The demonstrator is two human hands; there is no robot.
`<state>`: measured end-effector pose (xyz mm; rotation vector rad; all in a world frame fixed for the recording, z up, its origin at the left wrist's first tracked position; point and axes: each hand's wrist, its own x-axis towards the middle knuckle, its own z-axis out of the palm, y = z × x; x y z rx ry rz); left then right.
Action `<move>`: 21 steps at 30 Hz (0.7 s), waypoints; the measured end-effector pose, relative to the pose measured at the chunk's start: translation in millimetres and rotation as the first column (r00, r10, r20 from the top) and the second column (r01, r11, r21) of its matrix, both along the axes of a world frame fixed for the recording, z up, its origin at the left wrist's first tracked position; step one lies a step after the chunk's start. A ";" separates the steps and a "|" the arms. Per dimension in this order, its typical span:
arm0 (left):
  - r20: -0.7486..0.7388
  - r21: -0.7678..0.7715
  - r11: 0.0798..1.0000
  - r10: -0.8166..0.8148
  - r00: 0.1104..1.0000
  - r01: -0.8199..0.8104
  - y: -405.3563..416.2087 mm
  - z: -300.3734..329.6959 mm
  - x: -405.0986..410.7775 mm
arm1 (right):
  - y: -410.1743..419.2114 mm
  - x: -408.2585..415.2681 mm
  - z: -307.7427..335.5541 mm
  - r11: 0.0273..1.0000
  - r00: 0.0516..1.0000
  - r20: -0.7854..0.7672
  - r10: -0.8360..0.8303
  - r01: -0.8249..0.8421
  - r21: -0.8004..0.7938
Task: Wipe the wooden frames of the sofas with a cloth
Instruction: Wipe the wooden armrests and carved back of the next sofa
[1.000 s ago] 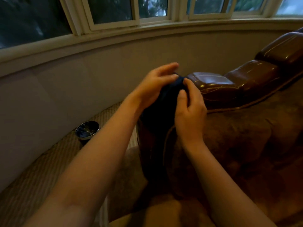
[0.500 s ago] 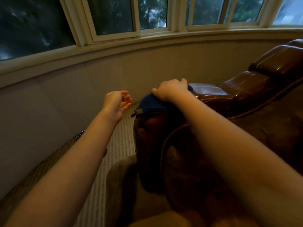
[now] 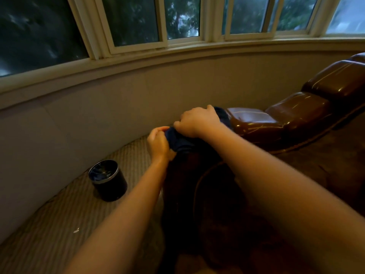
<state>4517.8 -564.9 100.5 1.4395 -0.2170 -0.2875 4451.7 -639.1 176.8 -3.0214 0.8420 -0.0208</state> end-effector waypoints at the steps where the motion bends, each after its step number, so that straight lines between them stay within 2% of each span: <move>1: 0.010 0.003 0.999 0.037 0.999 -0.037 0.9 -4.3 -0.4 | -11.0 7.2 7.0 0.997 0.998 -0.056 -0.039 0.043 0.062; 7: 0.112 0.101 0.995 0.017 0.994 -0.029 -1.6 -5.7 -2.7 | -61.9 -1.5 22.5 0.970 0.978 -0.132 -0.159 0.180 0.163; 9: 0.073 0.083 0.995 0.046 0.996 -0.052 -2.2 -6.6 -0.3 | -56.6 -5.1 21.9 0.971 0.980 -0.124 -0.156 0.175 0.164; 12: -0.084 -0.029 0.993 0.110 0.990 -0.113 -4.6 -10.6 7.1 | -34.8 -0.7 17.4 0.980 0.988 -0.082 -0.128 0.139 0.146; 15: -0.172 -0.112 0.981 0.137 0.975 -0.158 -1.9 -12.0 8.1 | -17.1 8.3 14.9 0.992 0.992 -0.106 -0.072 0.082 0.093; 21: -0.206 -0.193 0.957 0.177 0.962 -0.218 -0.5 -13.8 14.6 | 27.3 36.5 -9.3 0.985 0.974 -0.209 0.082 -0.111 -0.132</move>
